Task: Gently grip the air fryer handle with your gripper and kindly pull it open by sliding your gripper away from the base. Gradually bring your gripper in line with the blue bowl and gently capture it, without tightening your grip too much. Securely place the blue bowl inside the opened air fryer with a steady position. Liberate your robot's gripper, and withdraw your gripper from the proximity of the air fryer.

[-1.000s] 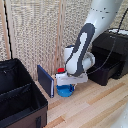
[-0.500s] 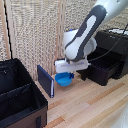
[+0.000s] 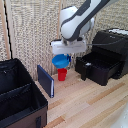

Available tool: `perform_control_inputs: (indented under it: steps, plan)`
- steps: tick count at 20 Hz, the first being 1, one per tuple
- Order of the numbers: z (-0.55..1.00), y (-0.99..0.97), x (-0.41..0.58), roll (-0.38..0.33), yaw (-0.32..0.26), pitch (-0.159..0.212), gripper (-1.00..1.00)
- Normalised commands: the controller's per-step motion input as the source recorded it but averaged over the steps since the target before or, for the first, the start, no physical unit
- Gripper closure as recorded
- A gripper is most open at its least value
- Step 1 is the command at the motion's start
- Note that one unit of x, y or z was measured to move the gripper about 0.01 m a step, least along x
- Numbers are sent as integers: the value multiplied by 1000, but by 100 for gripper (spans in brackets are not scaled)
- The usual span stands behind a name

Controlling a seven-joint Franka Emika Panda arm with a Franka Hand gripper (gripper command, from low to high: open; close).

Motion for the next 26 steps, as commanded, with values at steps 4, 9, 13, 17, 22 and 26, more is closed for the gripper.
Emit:
perform_control_inputs:
  steps: [4,9,13,17,22,26]
  plan:
    - [475,-477,243,1,-209,0,100]
    - [223,-622,97,0,-200,-3,100]
    - [144,-563,79,0,-230,-22,100]
    - [0,-554,109,0,-235,-83,100]
    - [21,-538,97,0,-242,-61,100]
    - [82,-551,57,0,-239,-12,100]
